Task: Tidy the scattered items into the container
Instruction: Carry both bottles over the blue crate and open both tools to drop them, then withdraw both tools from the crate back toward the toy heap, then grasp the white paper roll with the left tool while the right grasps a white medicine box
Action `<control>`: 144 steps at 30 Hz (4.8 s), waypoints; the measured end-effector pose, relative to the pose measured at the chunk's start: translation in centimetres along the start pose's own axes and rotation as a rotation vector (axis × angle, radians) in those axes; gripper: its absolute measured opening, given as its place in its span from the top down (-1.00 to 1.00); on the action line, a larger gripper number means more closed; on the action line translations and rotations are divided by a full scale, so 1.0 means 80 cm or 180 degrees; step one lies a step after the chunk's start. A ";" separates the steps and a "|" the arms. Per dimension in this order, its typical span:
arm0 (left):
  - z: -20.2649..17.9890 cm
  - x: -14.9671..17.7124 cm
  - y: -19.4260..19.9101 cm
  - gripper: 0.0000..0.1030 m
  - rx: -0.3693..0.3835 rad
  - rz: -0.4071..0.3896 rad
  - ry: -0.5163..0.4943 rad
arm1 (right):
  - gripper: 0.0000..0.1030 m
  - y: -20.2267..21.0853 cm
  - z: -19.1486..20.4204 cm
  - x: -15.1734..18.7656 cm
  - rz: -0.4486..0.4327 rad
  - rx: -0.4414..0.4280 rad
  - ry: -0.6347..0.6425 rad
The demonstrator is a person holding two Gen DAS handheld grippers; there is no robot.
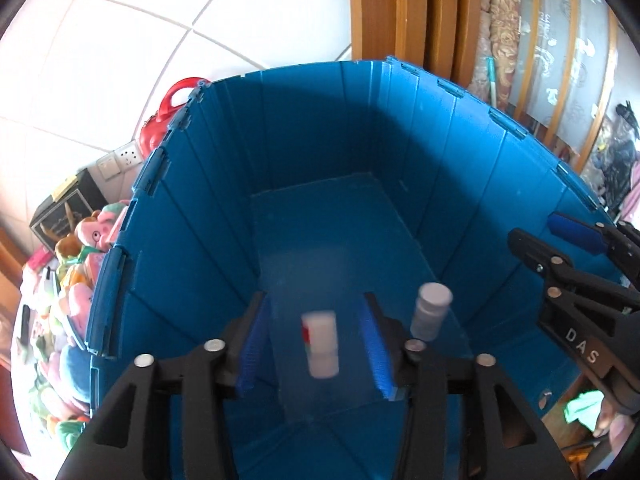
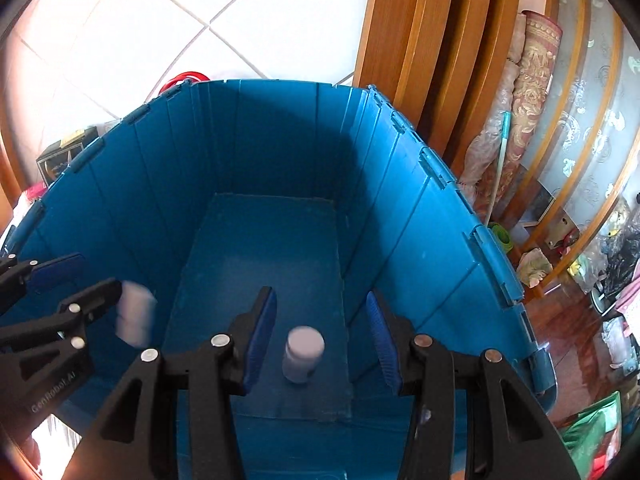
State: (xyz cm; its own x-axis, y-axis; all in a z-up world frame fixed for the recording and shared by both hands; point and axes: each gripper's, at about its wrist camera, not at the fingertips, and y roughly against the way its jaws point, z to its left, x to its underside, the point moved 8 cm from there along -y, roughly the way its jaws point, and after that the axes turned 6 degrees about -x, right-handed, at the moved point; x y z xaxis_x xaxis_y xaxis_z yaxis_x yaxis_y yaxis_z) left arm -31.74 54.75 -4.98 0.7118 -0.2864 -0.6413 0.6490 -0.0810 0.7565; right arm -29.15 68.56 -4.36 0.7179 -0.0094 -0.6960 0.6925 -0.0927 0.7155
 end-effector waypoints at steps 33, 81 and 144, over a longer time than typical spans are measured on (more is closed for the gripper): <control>0.239 0.096 0.159 -0.79 -0.0343 -0.0805 0.0421 | -1.00 0.152 0.201 -0.005 -0.0771 -0.0313 -0.0026; 0.532 0.505 -0.026 -0.64 -0.0954 0.1168 0.1728 | -1.00 -0.070 0.521 0.221 0.0776 -0.0980 0.0691; 0.535 0.472 0.029 0.13 -0.1673 0.0644 0.1895 | -0.30 -0.174 0.556 0.255 0.1332 -0.1490 0.1155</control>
State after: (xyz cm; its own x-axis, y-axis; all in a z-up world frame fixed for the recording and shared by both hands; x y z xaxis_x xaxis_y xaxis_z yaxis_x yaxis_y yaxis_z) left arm -14.82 2.86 -21.97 0.7560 0.3193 -0.5714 0.4285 0.4184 0.8008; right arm -27.28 25.38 -31.21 0.8515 0.3879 -0.3527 0.2541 0.2832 0.9248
